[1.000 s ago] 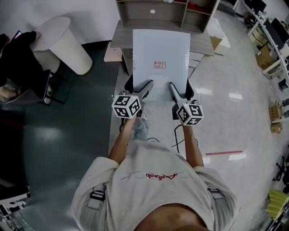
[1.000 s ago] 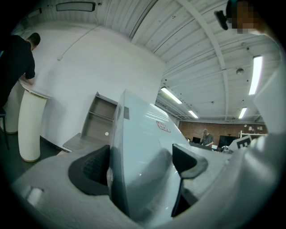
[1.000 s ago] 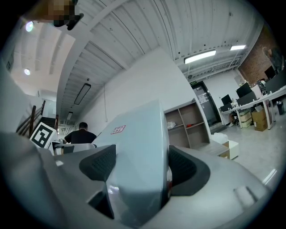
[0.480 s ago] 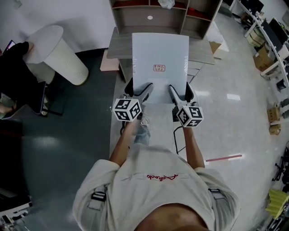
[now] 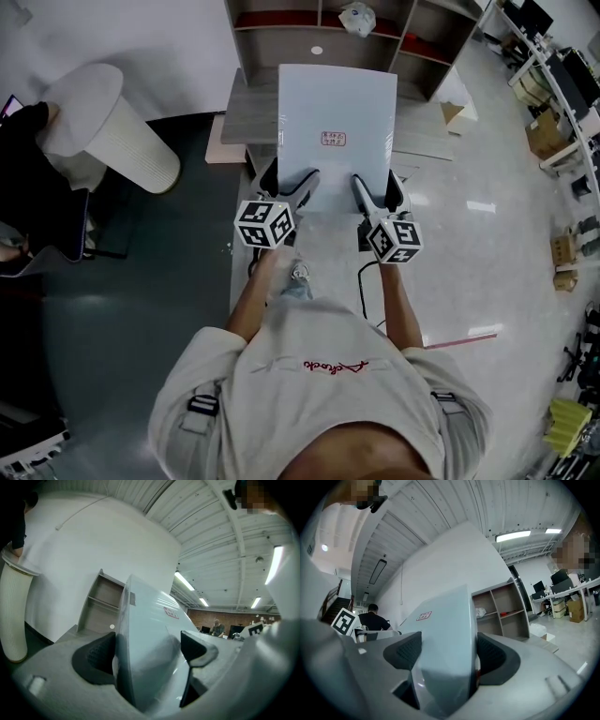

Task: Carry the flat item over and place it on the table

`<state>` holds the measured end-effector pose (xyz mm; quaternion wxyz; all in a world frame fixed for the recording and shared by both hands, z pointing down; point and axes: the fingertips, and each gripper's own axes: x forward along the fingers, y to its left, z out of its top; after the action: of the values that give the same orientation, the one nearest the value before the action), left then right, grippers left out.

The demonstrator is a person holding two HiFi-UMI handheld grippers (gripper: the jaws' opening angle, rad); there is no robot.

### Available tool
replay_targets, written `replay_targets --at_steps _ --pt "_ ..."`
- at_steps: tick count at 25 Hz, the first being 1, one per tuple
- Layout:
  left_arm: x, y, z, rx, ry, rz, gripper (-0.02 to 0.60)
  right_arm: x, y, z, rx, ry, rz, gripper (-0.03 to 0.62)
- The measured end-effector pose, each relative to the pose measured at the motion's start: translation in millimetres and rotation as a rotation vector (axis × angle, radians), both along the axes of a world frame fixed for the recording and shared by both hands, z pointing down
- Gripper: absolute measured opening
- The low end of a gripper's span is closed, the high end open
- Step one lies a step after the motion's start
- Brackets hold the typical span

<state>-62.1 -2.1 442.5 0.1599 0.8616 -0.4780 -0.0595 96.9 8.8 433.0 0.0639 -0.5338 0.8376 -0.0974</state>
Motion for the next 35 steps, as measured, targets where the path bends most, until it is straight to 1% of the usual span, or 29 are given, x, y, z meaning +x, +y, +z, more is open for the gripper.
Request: replay_targets --at_steps 11,16,28,35 --pt "-20.6 -112.3 -4.1 0.009 0.006 0.037 0.442 -21.3 -106.4 -5.0 0.009 0.008 0.037 0.376" --pt "-28.1 -151.1 -4.1 0.01 0.008 0.054 0.443 -29.3 -142.5 -6.1 0.013 0.009 0.053 0.375" --pt "-16.1 -182.1 15.4 -0.028 0.009 0.089 0.443 -17.9 -168.9 13.3 -0.022 0.012 0.089 0.376" --pt "-10.9 -207.8 23.1 -0.038 0.002 0.08 0.442 -12.3 -195.6 22.0 -0.034 0.004 0.083 0.376"
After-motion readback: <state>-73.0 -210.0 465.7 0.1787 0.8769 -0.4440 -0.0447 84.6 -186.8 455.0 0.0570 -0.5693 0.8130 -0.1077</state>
